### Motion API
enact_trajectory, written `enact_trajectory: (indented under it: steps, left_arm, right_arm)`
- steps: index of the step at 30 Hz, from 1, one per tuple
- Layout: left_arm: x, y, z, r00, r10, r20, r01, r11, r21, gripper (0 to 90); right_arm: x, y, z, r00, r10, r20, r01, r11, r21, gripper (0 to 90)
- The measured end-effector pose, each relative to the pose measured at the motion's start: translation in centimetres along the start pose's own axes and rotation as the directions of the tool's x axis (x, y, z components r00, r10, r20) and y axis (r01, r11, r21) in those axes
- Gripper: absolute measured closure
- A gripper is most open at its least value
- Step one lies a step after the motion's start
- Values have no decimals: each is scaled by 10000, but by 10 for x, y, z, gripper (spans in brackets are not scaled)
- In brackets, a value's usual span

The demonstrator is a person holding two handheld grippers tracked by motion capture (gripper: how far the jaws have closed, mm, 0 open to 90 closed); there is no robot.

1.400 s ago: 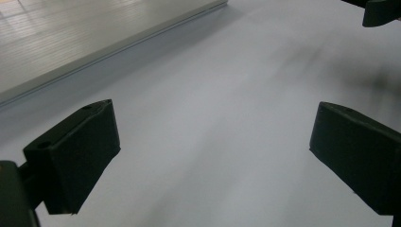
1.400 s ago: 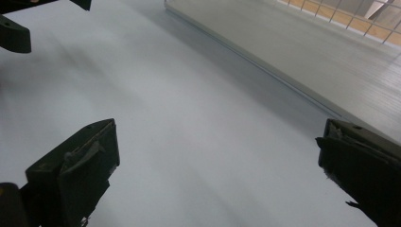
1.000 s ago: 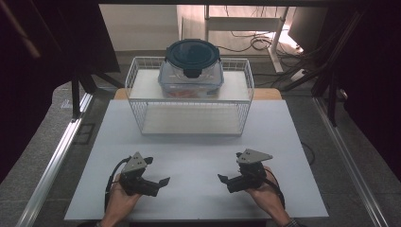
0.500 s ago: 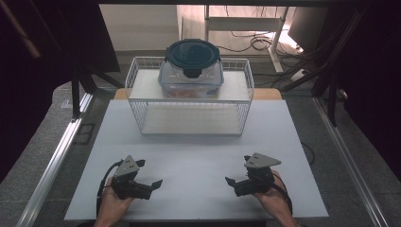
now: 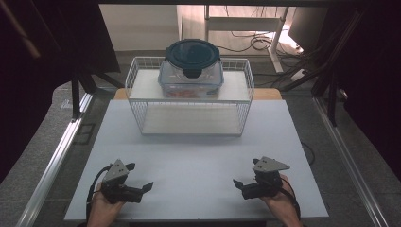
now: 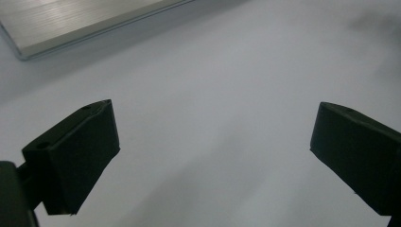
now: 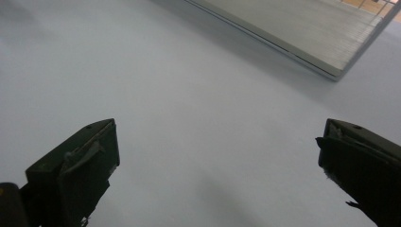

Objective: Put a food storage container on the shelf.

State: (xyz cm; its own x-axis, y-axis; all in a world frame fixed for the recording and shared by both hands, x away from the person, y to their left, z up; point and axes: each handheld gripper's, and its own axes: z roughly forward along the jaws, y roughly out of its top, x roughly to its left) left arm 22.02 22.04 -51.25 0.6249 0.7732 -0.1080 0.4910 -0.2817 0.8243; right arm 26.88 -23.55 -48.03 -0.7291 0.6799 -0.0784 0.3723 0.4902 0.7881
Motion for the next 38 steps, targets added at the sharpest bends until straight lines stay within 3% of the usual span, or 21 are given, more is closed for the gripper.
enact_trajectory:
  steps: [11,21,33,38]
  left_arm:
    - [7,-13,-11,9991,-304,-283,307,9995,83,15]
    - [10,-23,-11,9983,-535,-248,544,9977,401,14]
    - [14,-32,-8,9963,-865,26,859,9920,931,12]
    - [14,-32,-7,9952,-982,54,973,9909,929,11]
  right_arm:
    - [-7,-15,-11,9987,261,435,-267,9996,130,0]
    - [-9,-32,-16,9966,438,704,-468,9981,409,0]
    - [-8,-47,-15,9953,913,327,-943,9901,1036,0]
    - [-9,-49,-14,9947,989,287,-1015,9882,1144,0]
